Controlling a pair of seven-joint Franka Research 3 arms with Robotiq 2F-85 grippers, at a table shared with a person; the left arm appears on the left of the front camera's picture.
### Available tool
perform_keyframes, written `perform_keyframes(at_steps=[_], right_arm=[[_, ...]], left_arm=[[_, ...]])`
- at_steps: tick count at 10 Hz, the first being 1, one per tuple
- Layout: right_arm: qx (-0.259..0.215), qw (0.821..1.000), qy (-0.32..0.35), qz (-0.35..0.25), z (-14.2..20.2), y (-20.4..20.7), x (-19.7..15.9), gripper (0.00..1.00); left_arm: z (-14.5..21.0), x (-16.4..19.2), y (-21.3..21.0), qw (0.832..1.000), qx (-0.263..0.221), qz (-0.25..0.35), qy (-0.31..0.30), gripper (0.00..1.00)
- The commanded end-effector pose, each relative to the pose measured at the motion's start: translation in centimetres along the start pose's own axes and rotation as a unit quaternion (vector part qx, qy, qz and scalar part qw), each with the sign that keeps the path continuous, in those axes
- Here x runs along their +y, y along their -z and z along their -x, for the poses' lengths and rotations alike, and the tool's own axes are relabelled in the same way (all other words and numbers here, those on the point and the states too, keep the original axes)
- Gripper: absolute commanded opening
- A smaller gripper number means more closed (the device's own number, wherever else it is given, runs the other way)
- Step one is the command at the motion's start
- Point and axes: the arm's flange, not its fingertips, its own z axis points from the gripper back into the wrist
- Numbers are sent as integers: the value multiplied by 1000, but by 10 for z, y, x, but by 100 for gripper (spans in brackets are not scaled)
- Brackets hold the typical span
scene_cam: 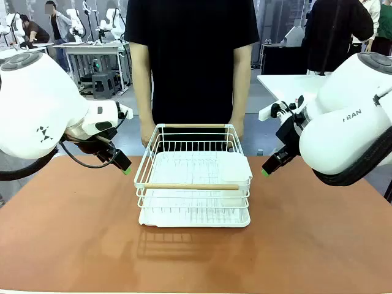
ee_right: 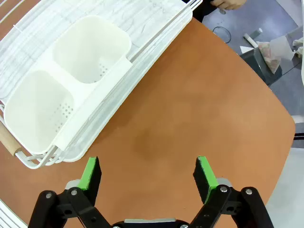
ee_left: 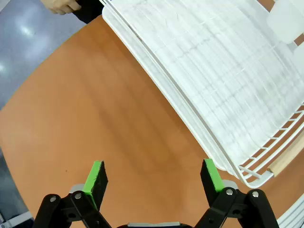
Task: Clean the table.
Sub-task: Pick up the Lint Roller when the human hands it over.
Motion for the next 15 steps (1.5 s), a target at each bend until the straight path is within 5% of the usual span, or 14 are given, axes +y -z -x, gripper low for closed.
perform_keyframes(at_steps=[1,13,15], right_arm=[[0,1000,0,0,0,0,0,100],[0,1000,0,0,0,0,0,100],[-24,989,107,-94,-17,-62,-39,100]], left_arm=[[0,0,0,1000,0,0,0,100],[0,-1,0,1000,0,0,1,100],[-21,40,-47,991,11,120,-60,100]])
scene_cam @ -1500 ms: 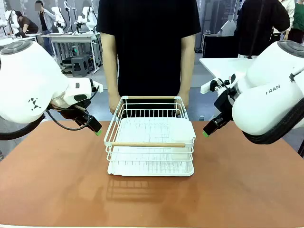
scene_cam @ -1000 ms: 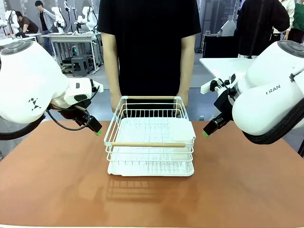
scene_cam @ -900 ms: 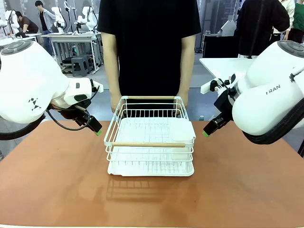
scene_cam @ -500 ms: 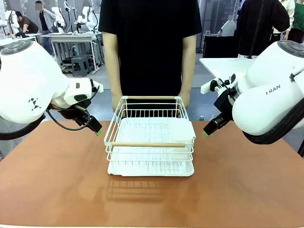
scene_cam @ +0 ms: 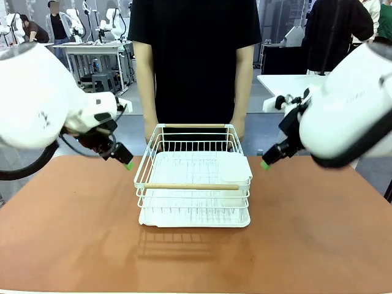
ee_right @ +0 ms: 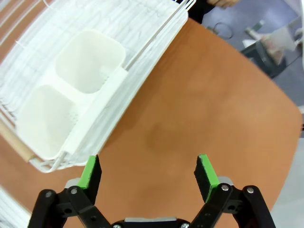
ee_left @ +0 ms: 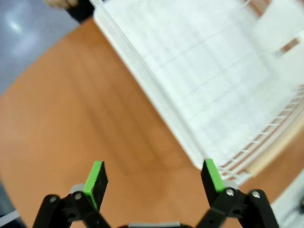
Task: Clean the table.
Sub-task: Pick up the Lint Roller when the human hands it over.
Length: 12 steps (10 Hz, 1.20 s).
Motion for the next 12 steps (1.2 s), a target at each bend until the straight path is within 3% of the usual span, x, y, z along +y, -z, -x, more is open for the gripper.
perform_keyframes(at_steps=[1,2,3,4,6,9,11,12], right_arm=[[-8,991,89,-100,-13,-66,-49,100],[-17,976,131,-171,-9,-90,-79,100],[-30,954,170,-244,1,-110,-107,100],[-35,926,208,-312,15,-125,-134,100],[-32,863,274,-423,62,-143,-191,100],[-75,799,342,-489,142,-142,-248,100],[-94,774,374,-501,182,-129,-265,100],[-99,771,380,-501,189,-126,-264,100]], left_arm=[[-16,59,-59,986,31,147,-74,100],[-10,89,-80,964,52,235,-112,100],[2,127,-104,930,70,329,-147,100],[18,166,-122,892,45,413,-178,100],[70,244,-152,850,-11,480,-218,100],[150,327,-187,824,-88,472,-300,100],[188,357,-195,829,-89,438,-337,100],[191,359,-196,833,-79,423,-348,100]])
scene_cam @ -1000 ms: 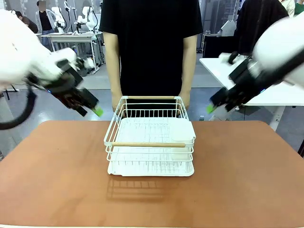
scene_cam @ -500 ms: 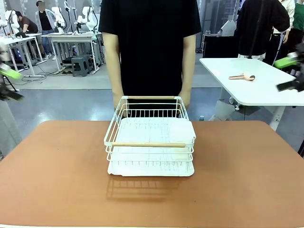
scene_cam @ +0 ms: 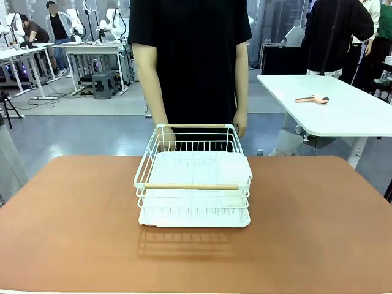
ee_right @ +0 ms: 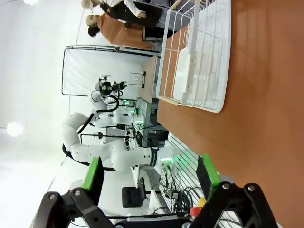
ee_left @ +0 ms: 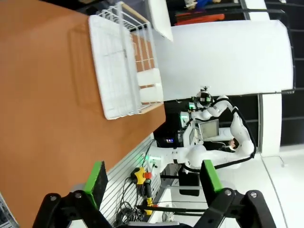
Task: Clean the table.
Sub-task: Pick up the Lint Roller when the human hands it over.
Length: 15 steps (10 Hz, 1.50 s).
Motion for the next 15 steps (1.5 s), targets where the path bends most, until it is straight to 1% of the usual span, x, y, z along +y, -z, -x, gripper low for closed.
perform_keyframes(at_steps=[1,2,3,4,15], right_arm=[[1,1000,-17,1,-7,10,8,100],[2,1000,-21,6,-9,11,12,100],[13,999,-41,17,-7,18,19,100],[1,1000,-1,2,-5,7,-3,100],[1,1000,-1,2,-5,7,-3,100]], left_arm=[[-17,-9,-2,1000,8,-16,12,100],[-21,-13,5,1000,12,-23,7,100],[-22,-19,15,999,25,-31,17,100],[-11,4,2,1000,7,-16,-2,100],[-11,4,2,1000,7,-16,-2,100]])
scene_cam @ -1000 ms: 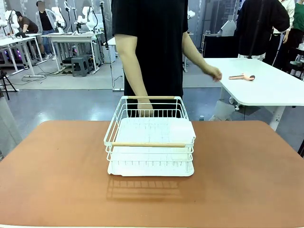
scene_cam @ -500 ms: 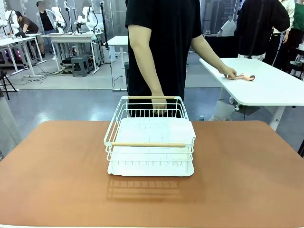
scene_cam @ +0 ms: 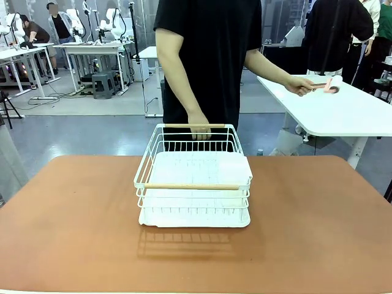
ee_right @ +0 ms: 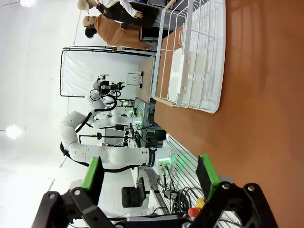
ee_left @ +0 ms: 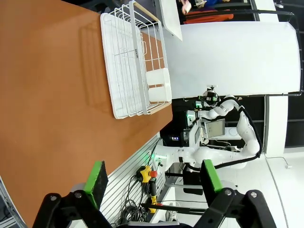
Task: Clean the table.
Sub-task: Pick up the Lint Roller when the human hands it over.
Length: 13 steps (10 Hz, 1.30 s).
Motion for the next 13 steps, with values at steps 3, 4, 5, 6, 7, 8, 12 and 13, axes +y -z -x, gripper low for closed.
perform_keyframes(at_steps=[3,4,5,6,7,8,12,13], right_arm=[[-2,1000,-6,-6,1,0,2,100],[-2,1000,-6,-6,1,0,2,100],[-2,1000,-6,-6,1,0,2,100],[-2,1000,-6,-6,1,0,2,100],[-2,1000,-6,-6,1,0,2,100],[-2,1000,-6,-6,1,0,2,100],[-2,1000,-6,-6,1,0,2,100],[-2,1000,-6,-6,1,0,2,100]], left_arm=[[3,-1,-1,1000,-3,2,2,100],[3,-1,-1,1000,-3,2,2,100],[3,-1,-1,1000,-3,2,2,100],[3,-1,-1,1000,-3,2,2,100],[3,-1,-1,1000,-3,2,2,100],[3,-1,-1,1000,-3,2,2,100],[3,-1,-1,1000,-3,2,2,100],[3,-1,-1,1000,-3,2,2,100]])
